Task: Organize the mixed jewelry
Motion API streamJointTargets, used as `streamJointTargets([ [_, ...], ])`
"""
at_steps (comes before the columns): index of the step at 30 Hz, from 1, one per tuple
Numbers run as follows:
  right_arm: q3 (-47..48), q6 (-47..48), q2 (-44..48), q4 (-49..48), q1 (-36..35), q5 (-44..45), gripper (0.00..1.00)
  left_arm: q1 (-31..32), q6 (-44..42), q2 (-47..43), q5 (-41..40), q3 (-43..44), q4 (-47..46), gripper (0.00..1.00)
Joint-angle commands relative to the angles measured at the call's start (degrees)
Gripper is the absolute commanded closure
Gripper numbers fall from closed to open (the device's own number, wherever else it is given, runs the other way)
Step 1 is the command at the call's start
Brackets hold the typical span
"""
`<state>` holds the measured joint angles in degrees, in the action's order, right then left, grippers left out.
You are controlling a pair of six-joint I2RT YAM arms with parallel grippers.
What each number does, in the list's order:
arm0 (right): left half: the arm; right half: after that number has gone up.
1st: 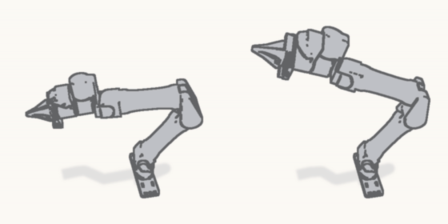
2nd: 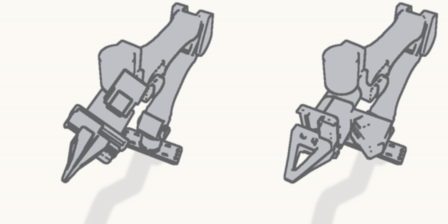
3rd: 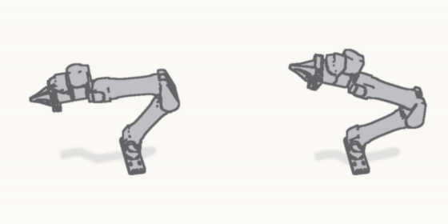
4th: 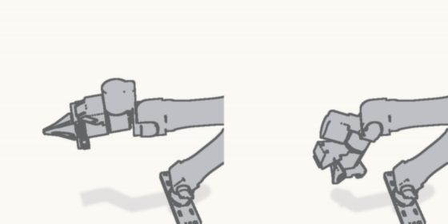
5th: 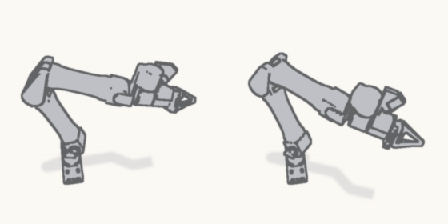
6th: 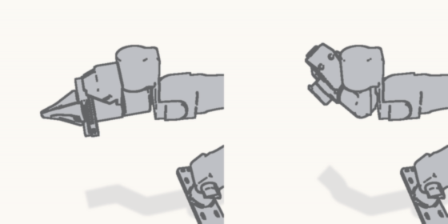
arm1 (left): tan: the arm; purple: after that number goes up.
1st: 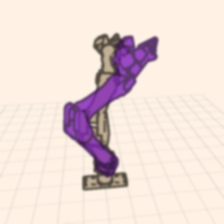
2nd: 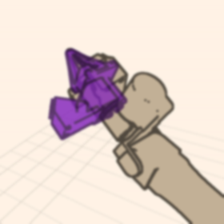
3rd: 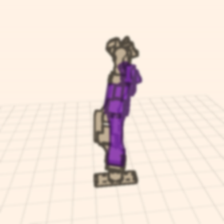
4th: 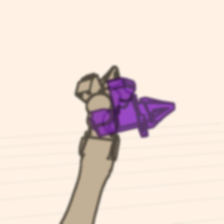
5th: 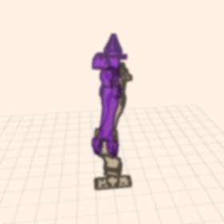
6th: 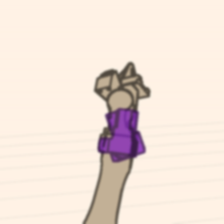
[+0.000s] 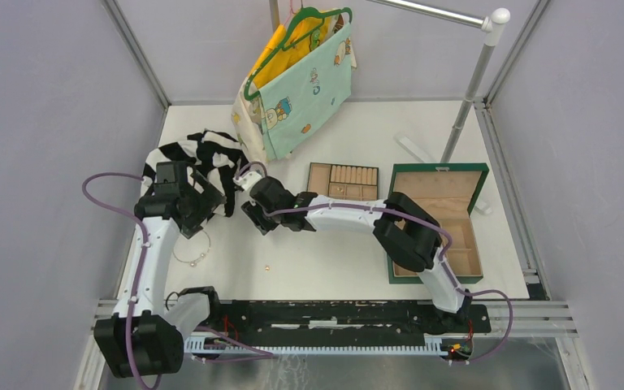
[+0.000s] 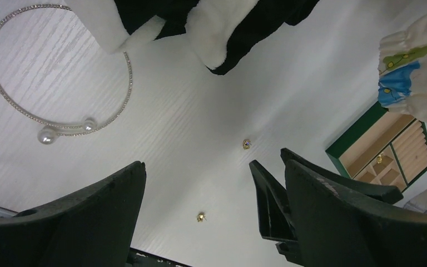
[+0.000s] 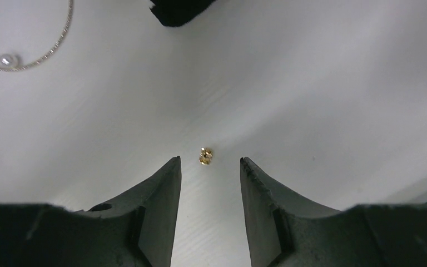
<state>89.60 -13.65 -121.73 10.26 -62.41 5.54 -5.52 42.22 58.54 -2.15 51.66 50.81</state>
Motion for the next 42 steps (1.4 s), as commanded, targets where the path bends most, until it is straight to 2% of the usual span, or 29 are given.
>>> streamJointTargets([
  [1, 7.1, -0.7, -3.6, 0.0, -0.9, 0.3, 0.51, -0.4, -3.3, -2.5, 1.1, 1.9, 1.4, 0.00],
  [11, 10.1, -1.4, -8.2, 1.7, -1.0, 2.0, 0.51, -0.4, -4.3, -4.7, 1.6, -0.2, 1.6, 0.00],
  [17, 9.5, -2.0, -8.7, 1.2, -1.0, 2.4, 0.58, -0.3, -4.9, -4.7, 1.9, -1.1, 0.7, 0.00],
  [20, 9.7, -1.9, -9.1, 1.1, -1.0, 2.3, 0.63, -0.3, -5.0, -4.7, 1.9, -1.2, 0.6, 0.00],
  [26, 9.5, -2.0, -8.9, 1.1, -1.0, 2.5, 0.79, -0.3, -5.3, -4.9, 1.8, -1.5, 0.6, 0.00],
  [31, 7.0, -2.2, -6.1, 0.0, -1.0, 3.2, 0.94, -0.4, -5.3, -4.7, 1.8, -2.0, 0.2, 0.00],
  [34, 4.9, -2.4, -3.3, -0.8, -0.9, 2.5, 0.99, -0.3, -5.7, -4.7, 1.9, -2.2, -0.4, 0.00],
  [42, -5.8, 0.1, 9.6, -1.8, 0.4, 8.7, 1.00, -0.4, -6.8, -5.7, 4.3, -3.6, -2.6, 0.00],
])
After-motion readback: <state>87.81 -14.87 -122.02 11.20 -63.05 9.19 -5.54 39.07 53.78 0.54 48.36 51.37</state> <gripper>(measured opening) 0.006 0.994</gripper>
